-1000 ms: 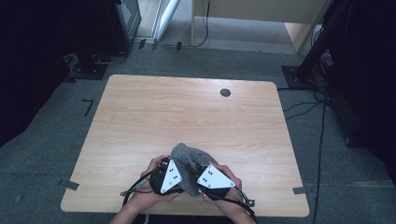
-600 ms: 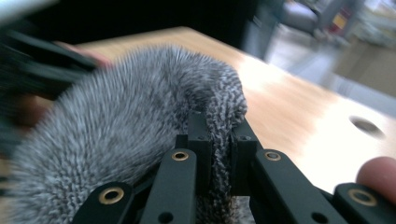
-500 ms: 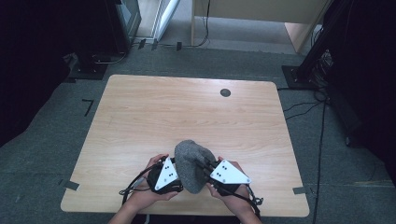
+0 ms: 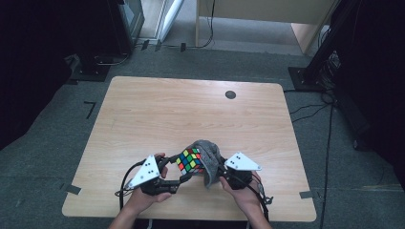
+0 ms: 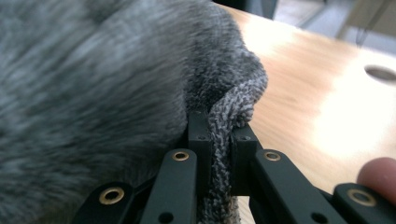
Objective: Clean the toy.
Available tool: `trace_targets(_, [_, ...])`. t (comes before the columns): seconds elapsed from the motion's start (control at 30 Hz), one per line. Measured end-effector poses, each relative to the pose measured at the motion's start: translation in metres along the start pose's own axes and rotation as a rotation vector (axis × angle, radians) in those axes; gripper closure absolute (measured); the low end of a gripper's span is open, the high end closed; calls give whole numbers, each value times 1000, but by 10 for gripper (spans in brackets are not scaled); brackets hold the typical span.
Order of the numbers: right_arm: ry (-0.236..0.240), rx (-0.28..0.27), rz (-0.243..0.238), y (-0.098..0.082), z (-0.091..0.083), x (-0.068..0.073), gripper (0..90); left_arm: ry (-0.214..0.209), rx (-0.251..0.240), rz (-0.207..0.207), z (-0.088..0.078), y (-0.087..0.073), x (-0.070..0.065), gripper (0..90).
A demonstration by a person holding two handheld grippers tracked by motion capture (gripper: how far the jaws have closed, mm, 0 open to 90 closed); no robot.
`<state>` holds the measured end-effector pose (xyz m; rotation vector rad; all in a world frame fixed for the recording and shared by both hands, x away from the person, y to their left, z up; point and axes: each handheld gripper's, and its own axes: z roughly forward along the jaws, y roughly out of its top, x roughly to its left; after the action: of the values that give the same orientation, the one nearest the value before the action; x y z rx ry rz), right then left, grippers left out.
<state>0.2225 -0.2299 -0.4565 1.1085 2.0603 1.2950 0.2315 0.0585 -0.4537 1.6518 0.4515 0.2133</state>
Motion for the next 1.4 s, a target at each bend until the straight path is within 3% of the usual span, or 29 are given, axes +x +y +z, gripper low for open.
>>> trace_targets(0.07, [11, -52, 83, 0, -5, -9, 838, -25, -26, -50, -4, -1, 5, 350])
trace_targets(0.13, [50, -125, 132, 2, -13, -12, 836, -47, -42, -84, -4, -1, 8, 350])
trace_targets(0.23, [162, -176, 136, 6, -16, -4, 830, -81, -58, -113, -2, -1, 6, 350])
trace_targets(0.27, [220, -174, 123, 7, -14, 1, 828, -81, -60, -116, -1, -1, 6, 350])
trace_targets(0.33, [288, -157, 97, 7, -9, 12, 825, -84, -64, -128, -1, -1, 6, 350])
trace_targets(0.5, [391, -58, 31, -1, 8, 32, 821, -74, -86, -150, -5, 0, 10, 350])
trace_targets(0.57, [393, -17, -17, -4, 13, 37, 821, -73, -91, -159, -6, 0, 11, 350])
trace_targets(0.6, [372, 4, -41, -4, 14, 39, 822, -70, -89, -158, -6, 0, 11, 350])
trace_targets(0.7, [301, -1, -25, -2, 12, 32, 823, -70, -80, -152, -5, -1, 11, 350])
trace_targets(0.77, [246, -61, 19, 1, 4, 22, 825, -61, -60, -135, -3, -1, 9, 349])
trace_targets(0.83, [264, -165, 86, 5, -8, 12, 825, -37, -18, -103, 0, -3, 7, 350])
trace_targets(0.87, [265, -201, 93, 8, -14, 10, 826, -29, -9, -98, 1, -3, 7, 349])
trace_targets(0.97, [205, -250, 31, 14, -25, 9, 824, -4, -8, -102, 0, -2, 9, 350])
trace_targets(1.0, [159, -258, 3, 17, -29, 9, 824, 0, -18, -110, -2, -2, 11, 349])
trace_targets(1.03, [107, -241, -29, 19, -31, 10, 823, 5, -29, -121, -5, -1, 14, 349])
trace_targets(1.1, [-23, -174, -135, 22, -31, 12, 815, 22, -46, -133, -10, 0, 17, 349])
trace_targets(1.13, [-100, -125, -235, 21, -29, 14, 807, 33, -49, -135, -13, 1, 20, 350])
trace_targets(1.2, [-273, 35, -483, 10, -15, 19, 790, 48, -50, -138, -15, 1, 22, 349])
trace_targets(1.23, [-310, 99, -560, 4, -8, 20, 773, 49, -53, -140, -16, 0, 23, 350])
trace_targets(1.27, [-287, 151, -595, -2, -2, 20, 730, 49, -53, -141, -15, 0, 23, 349])
trace_targets(1.3, [-235, 193, -585, -5, 3, 20, 674, 47, -50, -139, -15, 0, 23, 349])
trace_targets(1.33, [-146, 223, -562, -8, 7, 22, 598, 44, -49, -138, -14, 0, 23, 349])
trace_targets(1.4, [-3, 187, -510, -9, 7, 25, 489, 41, -41, -133, -12, 0, 22, 350])
